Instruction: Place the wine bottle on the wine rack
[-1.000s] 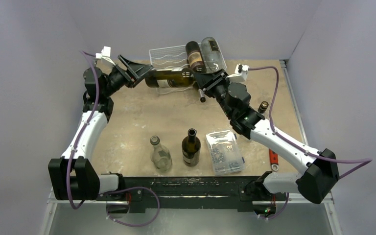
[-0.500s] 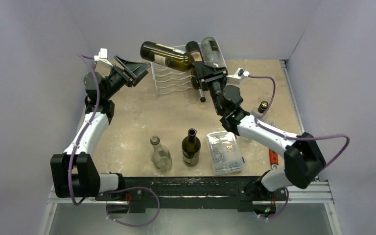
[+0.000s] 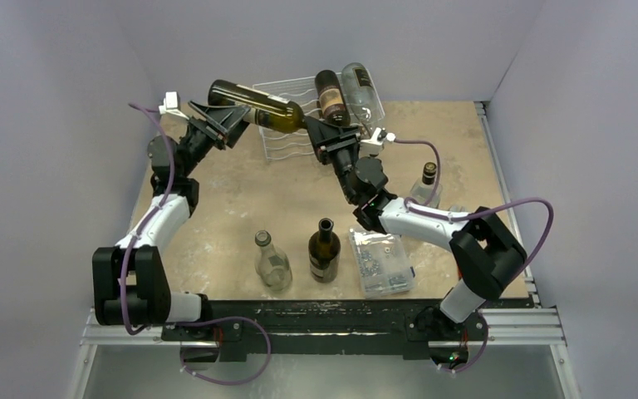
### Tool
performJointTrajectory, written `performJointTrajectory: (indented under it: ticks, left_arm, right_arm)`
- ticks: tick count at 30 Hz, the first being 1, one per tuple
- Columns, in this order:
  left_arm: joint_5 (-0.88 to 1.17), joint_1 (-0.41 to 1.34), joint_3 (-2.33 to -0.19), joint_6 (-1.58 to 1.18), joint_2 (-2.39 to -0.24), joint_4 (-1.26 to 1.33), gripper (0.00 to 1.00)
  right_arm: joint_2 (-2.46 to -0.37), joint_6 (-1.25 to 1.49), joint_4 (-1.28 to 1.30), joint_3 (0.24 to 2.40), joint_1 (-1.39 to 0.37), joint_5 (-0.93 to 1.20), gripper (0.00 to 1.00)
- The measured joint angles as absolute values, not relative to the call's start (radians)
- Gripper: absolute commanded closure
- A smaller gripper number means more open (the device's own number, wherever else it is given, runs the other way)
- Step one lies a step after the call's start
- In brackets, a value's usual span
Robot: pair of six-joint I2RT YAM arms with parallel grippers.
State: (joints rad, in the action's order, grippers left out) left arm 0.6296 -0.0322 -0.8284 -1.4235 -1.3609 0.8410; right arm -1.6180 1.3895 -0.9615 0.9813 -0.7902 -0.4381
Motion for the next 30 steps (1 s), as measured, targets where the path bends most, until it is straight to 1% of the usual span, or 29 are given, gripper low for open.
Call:
performJointTrajectory:
  ticks: [7, 16, 26, 30]
  left_arm:
    - [0.607, -0.032, -0.813, -1.449, -1.373, 0.897, 0.1]
    - [0.612, -0.024, -0.813, -1.481, -1.386, 0.924, 0.1]
    - [0.613, -0.026, -0.813, -1.502, -1.409, 0.926, 0.11]
    - [0.614, -0.026, -0.813, -1.504, -1.41, 0.925, 0.13]
  right_arm:
    - [-1.613, 1.381, -0.967, 0.979, -0.836, -0.426, 1.0]
    - [-1.555, 1.349, -0.921, 0.955, -0.839, -0.424, 1.0]
    - [-1.555, 1.34, -0.911, 0.945, -0.846, -0.424, 1.0]
    - [-1.555, 1.34, -0.912, 0.941, -0.846, -0.419, 1.0]
